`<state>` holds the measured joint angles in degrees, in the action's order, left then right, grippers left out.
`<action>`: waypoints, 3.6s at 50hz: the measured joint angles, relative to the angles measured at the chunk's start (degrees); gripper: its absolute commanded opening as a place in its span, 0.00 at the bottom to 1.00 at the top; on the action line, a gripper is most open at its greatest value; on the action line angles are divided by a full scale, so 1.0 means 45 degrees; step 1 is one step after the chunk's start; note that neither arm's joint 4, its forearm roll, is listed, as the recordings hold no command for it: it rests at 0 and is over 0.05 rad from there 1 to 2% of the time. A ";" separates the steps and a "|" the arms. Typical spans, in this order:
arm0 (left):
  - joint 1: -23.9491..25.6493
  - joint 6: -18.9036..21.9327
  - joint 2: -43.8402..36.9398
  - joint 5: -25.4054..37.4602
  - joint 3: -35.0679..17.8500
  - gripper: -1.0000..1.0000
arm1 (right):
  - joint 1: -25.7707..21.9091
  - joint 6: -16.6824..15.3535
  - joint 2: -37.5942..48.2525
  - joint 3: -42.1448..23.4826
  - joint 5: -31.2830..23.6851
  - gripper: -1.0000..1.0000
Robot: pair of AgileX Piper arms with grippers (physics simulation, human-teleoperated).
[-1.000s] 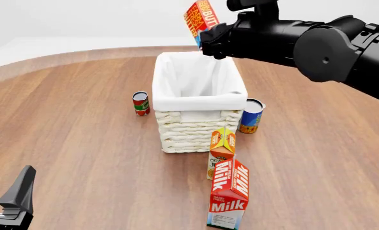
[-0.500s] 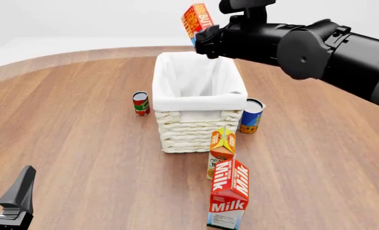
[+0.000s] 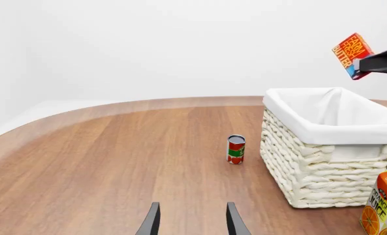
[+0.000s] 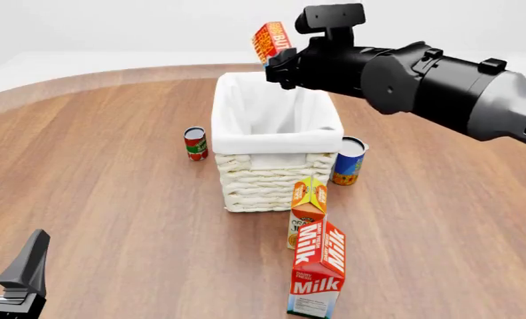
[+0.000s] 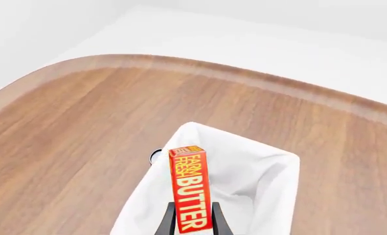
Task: Pick up the butter and put it in the basket.
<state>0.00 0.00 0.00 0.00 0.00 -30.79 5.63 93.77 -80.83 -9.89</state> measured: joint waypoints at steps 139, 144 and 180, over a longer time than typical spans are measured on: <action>0.0000 0.0000 0.0000 0.0000 0.0000 1.00 | 0.0886 0.0668 0.1832 0.0743 0.2484 1.00; 0.0000 0.0000 0.0000 0.0000 0.0000 1.00 | 0.0637 0.0778 0.1573 0.1242 0.3046 1.00; 0.0000 0.0000 0.0000 0.0000 0.0000 1.00 | 0.0586 0.1294 -0.4407 0.9288 1.1389 1.00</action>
<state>0.00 0.00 0.00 0.00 0.00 -28.15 11.45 73.94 -39.03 41.36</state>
